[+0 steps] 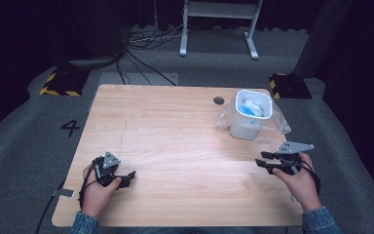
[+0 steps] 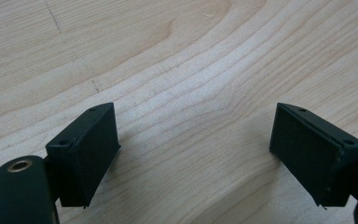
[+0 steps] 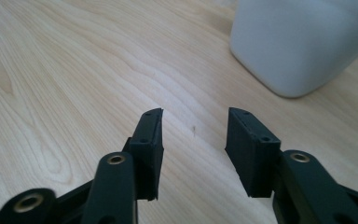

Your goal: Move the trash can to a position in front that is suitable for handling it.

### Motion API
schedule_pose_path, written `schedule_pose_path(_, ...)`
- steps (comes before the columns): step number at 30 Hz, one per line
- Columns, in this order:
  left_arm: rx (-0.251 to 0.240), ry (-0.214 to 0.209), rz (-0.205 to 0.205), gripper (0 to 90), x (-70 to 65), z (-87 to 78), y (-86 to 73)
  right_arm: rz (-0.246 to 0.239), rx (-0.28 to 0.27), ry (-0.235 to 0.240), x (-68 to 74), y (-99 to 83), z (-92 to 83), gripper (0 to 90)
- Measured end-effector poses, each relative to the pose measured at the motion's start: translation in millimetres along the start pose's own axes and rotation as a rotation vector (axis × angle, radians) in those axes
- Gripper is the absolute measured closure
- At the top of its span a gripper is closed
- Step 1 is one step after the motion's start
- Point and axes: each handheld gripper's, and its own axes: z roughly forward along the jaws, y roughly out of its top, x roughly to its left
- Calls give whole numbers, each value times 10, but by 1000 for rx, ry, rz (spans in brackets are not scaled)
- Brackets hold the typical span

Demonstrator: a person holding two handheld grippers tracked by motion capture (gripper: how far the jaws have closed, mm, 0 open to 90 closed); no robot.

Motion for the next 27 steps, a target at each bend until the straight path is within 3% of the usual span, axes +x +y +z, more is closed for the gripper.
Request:
schedule_pose_path(9, -1, 15, -10, 150, -18, 4, 3, -56, -34, -30, -91, 454, -129, 576)
schedule_pose_path(14, 0, 19, -13, 149, -22, 5, 5, -82, -11, -47, -172, 632, -130, 577)
schedule_pose_path(22, -1, 16, -14, 148, -20, 6, 5, -114, -43, -64, -299, 970, -138, 565)
schedule_pose_path(27, 1, 15, -13, 145, -18, 10, 10, -131, -61, -33, -326, 1152, -71, 561)
